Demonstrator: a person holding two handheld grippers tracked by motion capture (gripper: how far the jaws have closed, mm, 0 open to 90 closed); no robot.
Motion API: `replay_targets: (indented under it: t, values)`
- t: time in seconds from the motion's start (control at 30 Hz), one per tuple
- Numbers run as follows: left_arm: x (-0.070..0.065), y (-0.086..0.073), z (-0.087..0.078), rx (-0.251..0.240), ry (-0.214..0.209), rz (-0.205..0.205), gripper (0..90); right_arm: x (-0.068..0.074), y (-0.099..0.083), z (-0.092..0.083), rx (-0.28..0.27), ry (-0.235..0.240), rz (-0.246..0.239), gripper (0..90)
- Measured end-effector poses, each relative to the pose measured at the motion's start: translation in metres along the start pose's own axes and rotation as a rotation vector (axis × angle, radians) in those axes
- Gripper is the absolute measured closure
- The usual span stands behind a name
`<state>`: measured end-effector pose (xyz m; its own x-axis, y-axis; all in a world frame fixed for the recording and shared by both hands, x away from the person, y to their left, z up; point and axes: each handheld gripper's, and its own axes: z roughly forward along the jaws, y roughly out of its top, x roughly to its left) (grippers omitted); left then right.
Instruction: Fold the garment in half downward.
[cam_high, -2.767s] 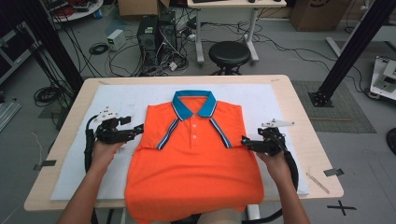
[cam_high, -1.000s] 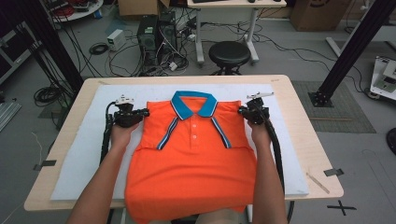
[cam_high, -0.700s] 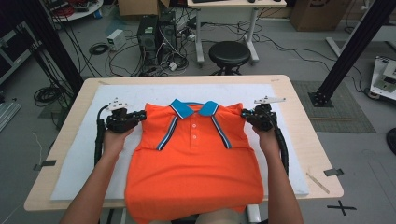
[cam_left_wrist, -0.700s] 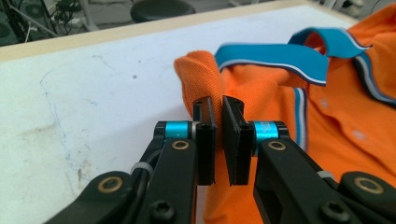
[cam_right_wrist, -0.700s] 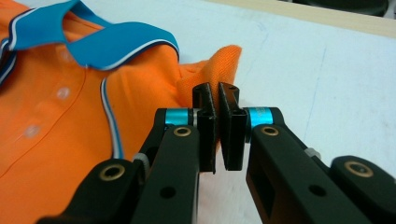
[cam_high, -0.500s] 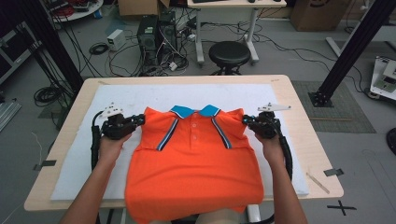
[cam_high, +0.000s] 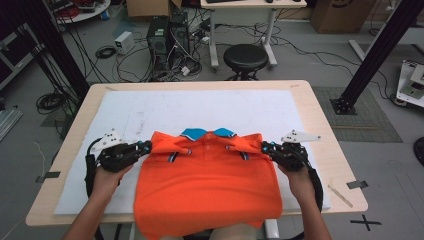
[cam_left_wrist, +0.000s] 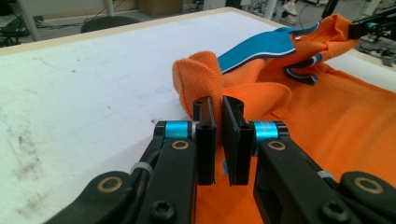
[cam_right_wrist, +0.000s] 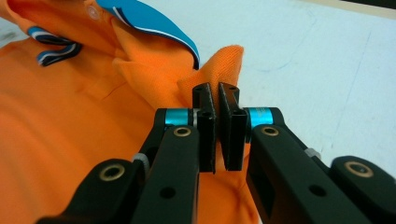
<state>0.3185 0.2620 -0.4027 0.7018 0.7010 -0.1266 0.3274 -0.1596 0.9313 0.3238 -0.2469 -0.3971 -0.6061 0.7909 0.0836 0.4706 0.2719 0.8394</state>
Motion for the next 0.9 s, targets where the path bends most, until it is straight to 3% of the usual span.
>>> replay_targets:
  t: [0.2, 0.37, 0.43, 0.77, 0.83, 0.87, 0.9]
  values:
    - [-0.010, -0.020, -0.015, 0.016, -0.032, 0.011, 83.7, 0.008, -0.019, -0.018, 0.019, 0.033, -0.017, 87.3]
    - [-0.015, -0.032, -0.024, 0.041, -0.057, 0.004, 83.8, 0.009, -0.037, -0.024, 0.051, 0.055, -0.003, 87.3]
    - [-0.019, -0.035, -0.026, 0.063, -0.062, 0.020, 83.7, 0.011, -0.044, -0.026, 0.060, 0.063, -0.003, 87.3]
    - [-0.021, -0.049, -0.032, 0.111, -0.072, 0.008, 83.6, 0.015, -0.056, -0.033, 0.094, 0.101, -0.002, 85.2]
    - [-0.018, -0.048, -0.032, 0.094, -0.046, -0.022, 77.7, 0.014, -0.057, -0.032, 0.099, 0.102, 0.012, 76.9]
    - [-0.018, -0.048, -0.032, 0.094, -0.046, -0.022, 65.6, 0.014, -0.057, -0.032, 0.099, 0.102, 0.012, 76.9]
    - [-0.015, -0.046, -0.032, 0.089, -0.036, -0.053, 65.6, 0.012, -0.057, -0.032, 0.092, 0.105, 0.032, 70.8]
